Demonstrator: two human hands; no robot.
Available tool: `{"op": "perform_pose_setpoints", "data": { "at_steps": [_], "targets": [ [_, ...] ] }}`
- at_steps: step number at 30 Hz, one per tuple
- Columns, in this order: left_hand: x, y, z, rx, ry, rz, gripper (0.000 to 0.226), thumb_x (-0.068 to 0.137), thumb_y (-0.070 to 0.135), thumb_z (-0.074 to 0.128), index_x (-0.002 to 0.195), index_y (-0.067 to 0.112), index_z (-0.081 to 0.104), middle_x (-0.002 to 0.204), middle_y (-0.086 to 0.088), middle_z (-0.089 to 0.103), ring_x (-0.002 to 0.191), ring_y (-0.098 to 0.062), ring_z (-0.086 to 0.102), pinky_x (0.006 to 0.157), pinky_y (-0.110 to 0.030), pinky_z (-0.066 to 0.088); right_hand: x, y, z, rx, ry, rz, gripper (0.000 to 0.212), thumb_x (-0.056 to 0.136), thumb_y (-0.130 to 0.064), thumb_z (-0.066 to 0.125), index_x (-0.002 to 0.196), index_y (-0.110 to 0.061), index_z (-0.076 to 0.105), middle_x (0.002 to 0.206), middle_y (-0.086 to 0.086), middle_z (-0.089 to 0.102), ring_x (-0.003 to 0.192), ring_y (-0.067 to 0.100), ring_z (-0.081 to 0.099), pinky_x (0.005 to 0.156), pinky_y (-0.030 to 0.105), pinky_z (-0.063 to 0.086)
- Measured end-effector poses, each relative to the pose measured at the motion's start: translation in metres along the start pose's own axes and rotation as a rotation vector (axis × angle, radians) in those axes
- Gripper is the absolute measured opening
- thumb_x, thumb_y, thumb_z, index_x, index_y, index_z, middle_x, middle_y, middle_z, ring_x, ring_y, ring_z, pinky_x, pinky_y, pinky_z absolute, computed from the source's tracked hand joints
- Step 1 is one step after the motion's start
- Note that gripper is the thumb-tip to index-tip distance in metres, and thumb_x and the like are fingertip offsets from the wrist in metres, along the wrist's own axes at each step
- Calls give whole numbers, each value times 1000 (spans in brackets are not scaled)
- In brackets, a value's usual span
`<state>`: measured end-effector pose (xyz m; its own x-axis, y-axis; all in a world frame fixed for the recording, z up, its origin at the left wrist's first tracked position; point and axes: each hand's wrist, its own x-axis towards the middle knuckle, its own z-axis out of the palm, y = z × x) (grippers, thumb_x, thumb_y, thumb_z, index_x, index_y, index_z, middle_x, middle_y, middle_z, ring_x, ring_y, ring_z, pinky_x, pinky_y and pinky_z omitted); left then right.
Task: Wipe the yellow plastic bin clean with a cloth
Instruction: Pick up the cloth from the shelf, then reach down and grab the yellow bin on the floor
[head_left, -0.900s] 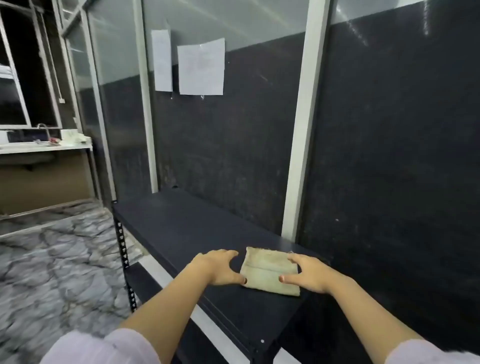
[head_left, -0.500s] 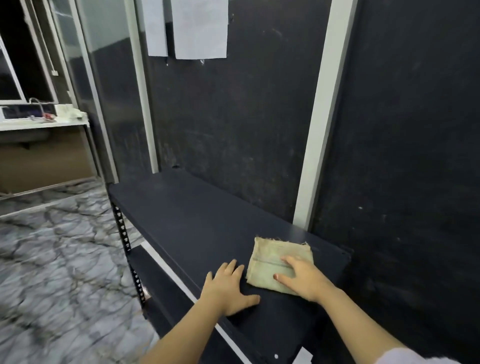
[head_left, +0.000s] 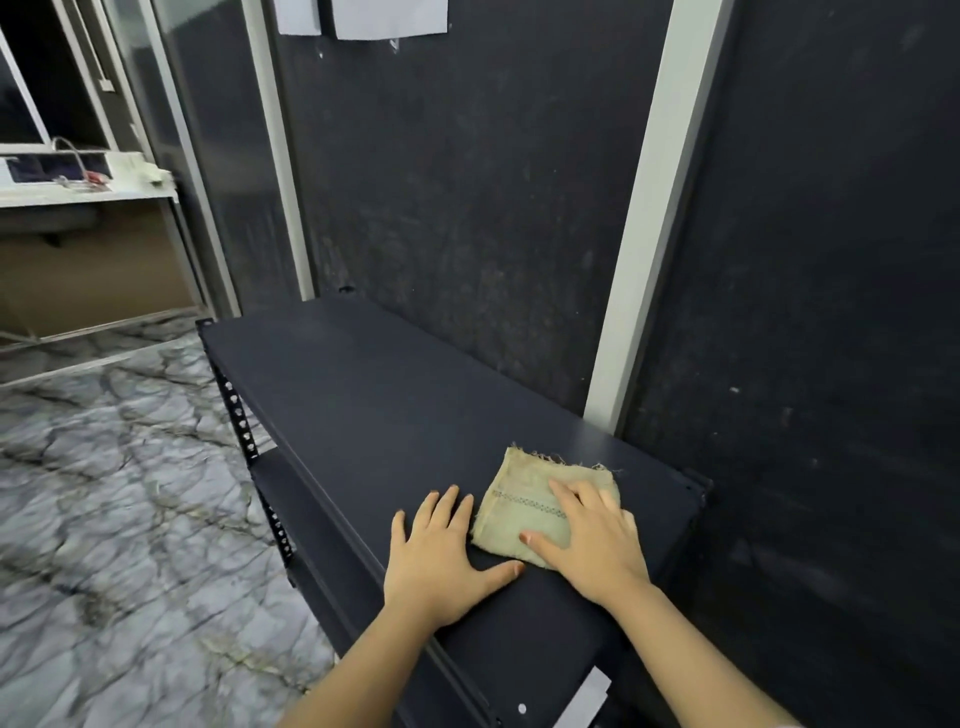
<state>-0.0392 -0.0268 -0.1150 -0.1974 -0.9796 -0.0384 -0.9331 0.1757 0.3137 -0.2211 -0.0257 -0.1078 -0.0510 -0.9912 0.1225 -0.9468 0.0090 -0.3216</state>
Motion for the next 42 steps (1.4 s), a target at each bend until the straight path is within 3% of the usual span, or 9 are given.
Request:
{"op": "perform_pose_setpoints", "data": {
  "at_steps": [10,17,22,30,35,42],
  "targets": [
    [-1,-1,1,-4,37,10,99,69,82,36,149,28,14,160,8,7,148,-13,-2,119,-45,-3,-5,-6,1,-47,26,-22,44,89,-49,41,124,-23,50,128,-5,52,128,16,37,100,30,32],
    [-1,0,1,-16,46,20,96,71,81,36,149,29,16,160,8,9,148,-13,0,120,-44,-2,-13,-9,-19,245,25,120,25,80,-35,53,98,-20,62,99,-3,60,91,17,58,77,33,50],
    [-2,2,0,-17,48,19,93,73,80,34,148,28,18,160,7,11,148,-14,2,119,-45,1,-26,-6,-35,323,17,140,31,76,-42,63,99,-20,62,95,-5,56,87,14,57,69,27,45],
    [-2,20,-11,-50,-22,-10,84,79,69,42,147,26,22,158,3,17,147,-22,8,119,-47,10,-51,21,-73,217,84,201,32,78,-45,62,99,-21,62,99,-4,55,89,16,58,67,28,43],
    [0,59,-25,-155,-114,107,75,79,57,54,142,22,34,150,4,34,136,-19,34,108,-39,36,-69,54,-106,199,137,309,29,77,-44,63,95,-22,63,95,-4,55,85,14,58,63,27,43],
    [-8,136,-30,-47,-207,360,58,80,50,57,130,23,44,135,1,46,124,-19,42,98,-36,42,-114,102,-129,172,126,549,18,74,-42,63,81,-25,60,91,-4,58,72,14,61,54,27,43]
  ]
}}
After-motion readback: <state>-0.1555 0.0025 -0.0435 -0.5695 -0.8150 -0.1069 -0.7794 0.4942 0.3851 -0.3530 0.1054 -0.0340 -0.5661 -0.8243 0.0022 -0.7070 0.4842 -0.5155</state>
